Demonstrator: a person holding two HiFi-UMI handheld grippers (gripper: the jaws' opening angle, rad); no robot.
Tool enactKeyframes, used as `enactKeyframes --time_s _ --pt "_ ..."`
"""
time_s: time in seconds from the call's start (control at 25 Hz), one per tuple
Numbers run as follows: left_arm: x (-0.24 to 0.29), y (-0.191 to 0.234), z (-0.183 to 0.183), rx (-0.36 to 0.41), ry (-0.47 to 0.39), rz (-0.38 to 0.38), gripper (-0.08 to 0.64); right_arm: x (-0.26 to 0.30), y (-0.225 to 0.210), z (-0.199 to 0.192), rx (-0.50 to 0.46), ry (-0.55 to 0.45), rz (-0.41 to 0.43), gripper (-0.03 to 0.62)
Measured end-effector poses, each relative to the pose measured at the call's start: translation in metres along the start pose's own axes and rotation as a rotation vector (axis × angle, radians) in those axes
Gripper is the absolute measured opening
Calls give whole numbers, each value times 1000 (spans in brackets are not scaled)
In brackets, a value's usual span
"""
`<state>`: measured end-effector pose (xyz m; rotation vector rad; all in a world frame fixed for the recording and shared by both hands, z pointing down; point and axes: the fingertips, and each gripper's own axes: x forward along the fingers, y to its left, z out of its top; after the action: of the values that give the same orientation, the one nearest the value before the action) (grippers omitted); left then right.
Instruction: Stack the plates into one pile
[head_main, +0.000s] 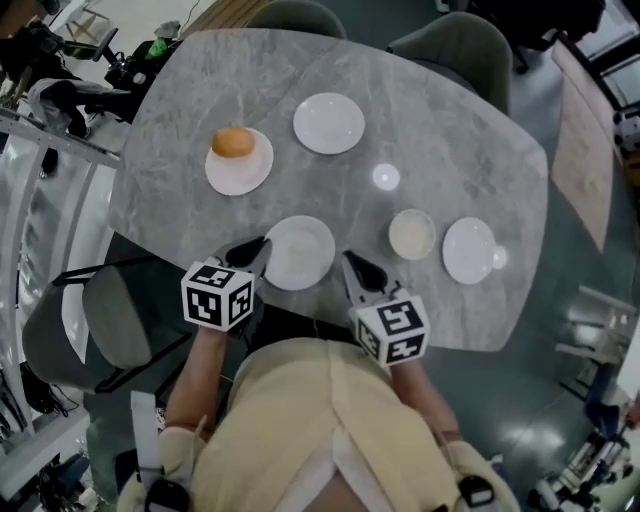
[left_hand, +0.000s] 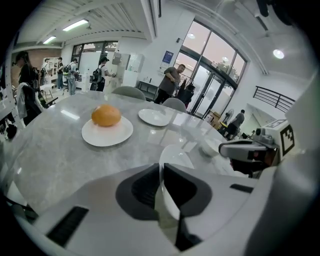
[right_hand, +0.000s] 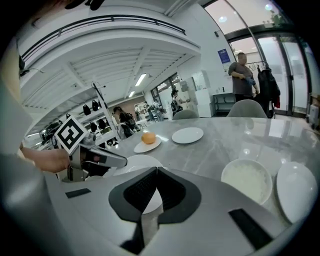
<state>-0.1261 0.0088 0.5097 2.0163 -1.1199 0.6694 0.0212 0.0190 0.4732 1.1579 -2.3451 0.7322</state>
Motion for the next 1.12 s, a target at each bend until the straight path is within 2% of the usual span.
enactKeyframes --time_s 0.24,0.52,0.64,0.84,1.12 --pt "-12 -22 13 -123 -122 -35 15 -6 -2 5 -45 -15 54 5" --pt "-22 -45 28 -192 -246 -29 11 -16 -3 12 -80 -31 97 5" --pt "-24 -48 34 -196 -283 -19 11 -16 1 10 -85 -33 109 5" --pt "-27 -41 55 -240 -348 -36 11 -13 5 12 -75 -37 107 5" --pt "-15 -20 96 -291 -406 -85 11 6 1 23 -42 -47 54 5"
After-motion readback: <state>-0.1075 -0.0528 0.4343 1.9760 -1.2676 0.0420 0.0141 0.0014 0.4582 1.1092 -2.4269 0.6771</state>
